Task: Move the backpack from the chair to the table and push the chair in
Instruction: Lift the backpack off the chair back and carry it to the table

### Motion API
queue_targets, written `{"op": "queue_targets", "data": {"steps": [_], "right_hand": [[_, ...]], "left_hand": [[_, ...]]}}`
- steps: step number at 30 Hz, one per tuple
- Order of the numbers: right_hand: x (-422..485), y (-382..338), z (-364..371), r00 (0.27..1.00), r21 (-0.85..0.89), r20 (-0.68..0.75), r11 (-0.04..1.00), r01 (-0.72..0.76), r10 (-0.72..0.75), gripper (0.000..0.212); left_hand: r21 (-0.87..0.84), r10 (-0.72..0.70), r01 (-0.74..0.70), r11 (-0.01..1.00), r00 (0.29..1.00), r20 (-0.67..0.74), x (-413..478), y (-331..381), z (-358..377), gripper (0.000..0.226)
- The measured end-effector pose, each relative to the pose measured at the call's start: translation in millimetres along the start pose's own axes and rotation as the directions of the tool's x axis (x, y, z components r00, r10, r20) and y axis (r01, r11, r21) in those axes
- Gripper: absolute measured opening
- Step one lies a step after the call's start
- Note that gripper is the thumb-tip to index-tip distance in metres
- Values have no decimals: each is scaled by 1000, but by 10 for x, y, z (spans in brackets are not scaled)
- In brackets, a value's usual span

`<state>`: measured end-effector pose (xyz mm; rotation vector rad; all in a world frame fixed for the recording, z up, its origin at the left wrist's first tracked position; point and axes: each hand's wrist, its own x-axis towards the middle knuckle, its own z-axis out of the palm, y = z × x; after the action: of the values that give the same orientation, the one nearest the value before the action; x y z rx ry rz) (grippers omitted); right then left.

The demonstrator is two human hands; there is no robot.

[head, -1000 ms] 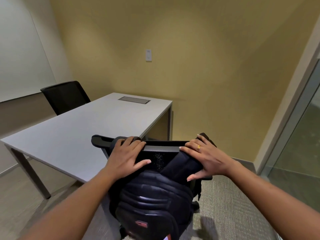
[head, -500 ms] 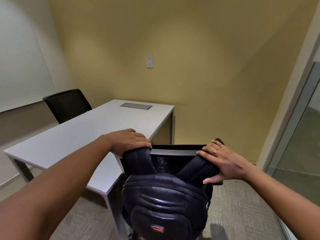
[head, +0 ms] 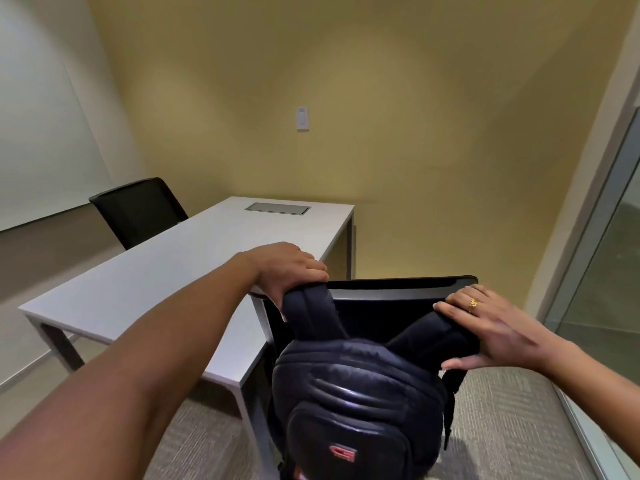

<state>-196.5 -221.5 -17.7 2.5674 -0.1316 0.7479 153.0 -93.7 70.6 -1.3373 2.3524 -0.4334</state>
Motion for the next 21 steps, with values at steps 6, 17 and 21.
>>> {"op": "queue_targets", "data": {"steps": [6, 17, 21], "right_hand": [[194, -167, -36, 1000, 45, -16, 999, -10, 10, 83], [428, -312, -97, 999, 84, -28, 996, -22, 24, 79], [497, -295, -156, 999, 53, -30, 998, -25, 27, 82]], "left_hand": [[141, -48, 58, 988, 996, -70, -321, -51, 36, 77], [196, -214, 241, 950, 965, -150, -660, 10, 31, 88], [208, -269, 286, 936, 957, -107, -690, 30, 34, 91]]}}
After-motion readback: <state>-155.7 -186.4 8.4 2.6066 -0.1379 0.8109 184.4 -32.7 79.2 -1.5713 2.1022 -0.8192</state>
